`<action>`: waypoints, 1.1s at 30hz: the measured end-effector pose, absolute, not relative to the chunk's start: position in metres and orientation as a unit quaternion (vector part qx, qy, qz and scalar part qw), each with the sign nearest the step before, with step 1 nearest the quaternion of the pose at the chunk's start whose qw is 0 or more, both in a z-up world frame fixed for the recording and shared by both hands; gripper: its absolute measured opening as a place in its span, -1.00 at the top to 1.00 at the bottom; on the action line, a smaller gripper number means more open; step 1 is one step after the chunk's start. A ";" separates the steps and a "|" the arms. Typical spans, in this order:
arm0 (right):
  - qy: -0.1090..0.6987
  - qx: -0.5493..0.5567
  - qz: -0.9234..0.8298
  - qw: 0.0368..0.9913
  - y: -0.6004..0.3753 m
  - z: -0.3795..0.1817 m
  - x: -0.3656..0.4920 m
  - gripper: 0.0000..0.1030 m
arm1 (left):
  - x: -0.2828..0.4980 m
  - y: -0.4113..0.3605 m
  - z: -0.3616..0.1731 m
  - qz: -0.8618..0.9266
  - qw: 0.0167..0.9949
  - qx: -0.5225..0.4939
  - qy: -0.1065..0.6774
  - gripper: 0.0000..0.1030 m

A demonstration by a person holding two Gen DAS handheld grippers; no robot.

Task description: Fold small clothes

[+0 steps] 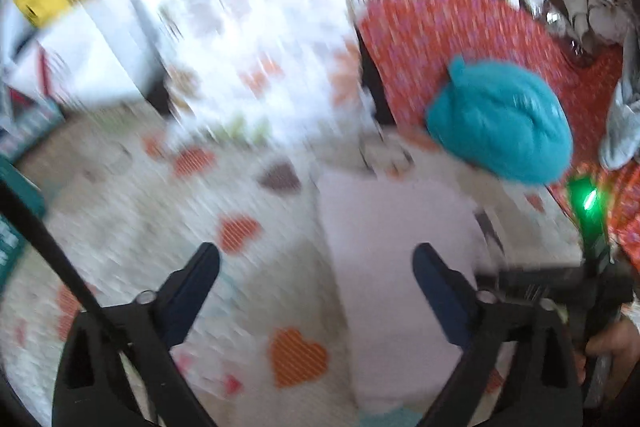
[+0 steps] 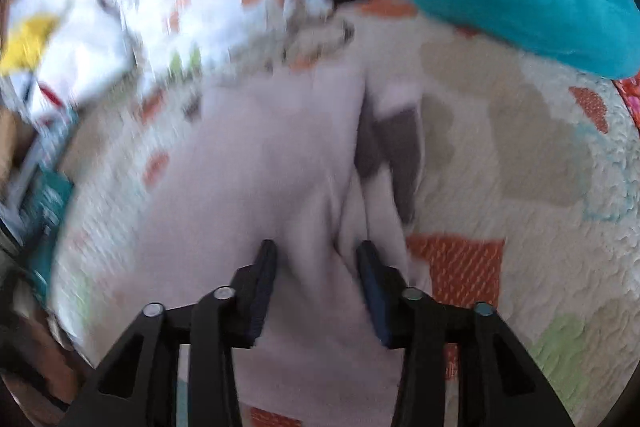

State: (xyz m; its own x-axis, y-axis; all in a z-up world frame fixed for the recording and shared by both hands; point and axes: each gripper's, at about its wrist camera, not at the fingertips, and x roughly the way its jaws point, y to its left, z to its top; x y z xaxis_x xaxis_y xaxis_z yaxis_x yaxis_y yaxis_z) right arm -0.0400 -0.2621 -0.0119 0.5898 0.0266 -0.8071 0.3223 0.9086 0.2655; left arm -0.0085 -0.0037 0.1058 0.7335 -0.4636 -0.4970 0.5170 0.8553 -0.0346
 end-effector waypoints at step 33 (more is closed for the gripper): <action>0.460 0.334 0.031 0.822 -0.232 -0.020 -0.039 0.06 | -0.054 0.039 0.091 -0.272 0.910 0.029 0.310 -1.00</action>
